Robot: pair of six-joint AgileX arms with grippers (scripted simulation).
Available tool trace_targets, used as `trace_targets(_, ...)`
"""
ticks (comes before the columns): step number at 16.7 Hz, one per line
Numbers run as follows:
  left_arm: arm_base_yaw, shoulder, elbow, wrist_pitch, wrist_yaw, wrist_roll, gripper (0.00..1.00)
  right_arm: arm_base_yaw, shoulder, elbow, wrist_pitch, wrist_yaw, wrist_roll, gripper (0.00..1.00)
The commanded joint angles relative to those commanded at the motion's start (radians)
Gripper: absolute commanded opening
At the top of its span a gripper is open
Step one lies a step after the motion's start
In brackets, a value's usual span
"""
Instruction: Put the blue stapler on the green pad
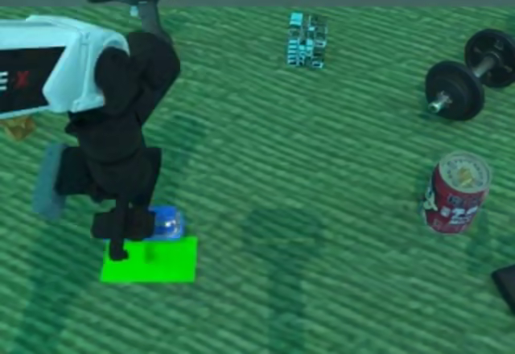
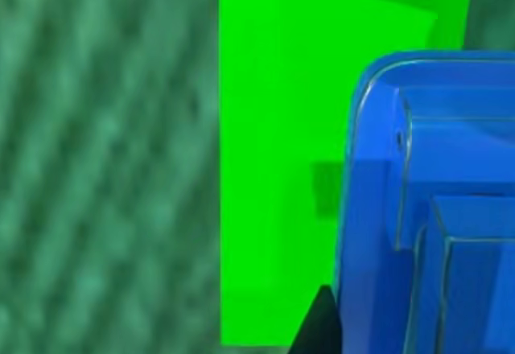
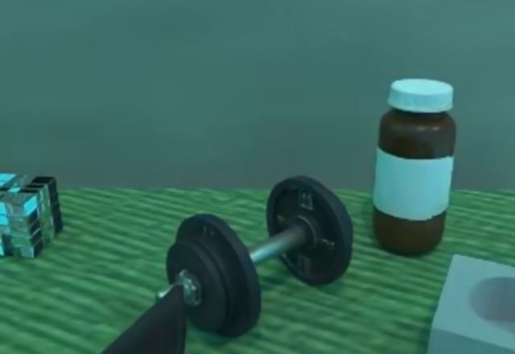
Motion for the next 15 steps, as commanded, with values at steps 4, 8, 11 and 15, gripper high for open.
trace_targets(4,0.000,0.042,-0.084,0.111,0.004,-0.002,0.00,0.000,0.000,0.000,0.000,0.000,0.000,1.00)
trace_targets(8,0.000,0.043,-0.085,0.113,0.004,-0.002,0.00,0.000,0.000,0.000,0.000,0.000,0.000,1.00)
trace_targets(11,0.000,0.043,-0.085,0.113,0.004,-0.002,0.23,0.000,0.000,0.000,0.000,0.000,0.000,1.00)
trace_targets(15,0.000,0.043,-0.085,0.113,0.004,-0.002,0.53,0.000,0.000,0.000,0.000,0.000,0.000,1.00)
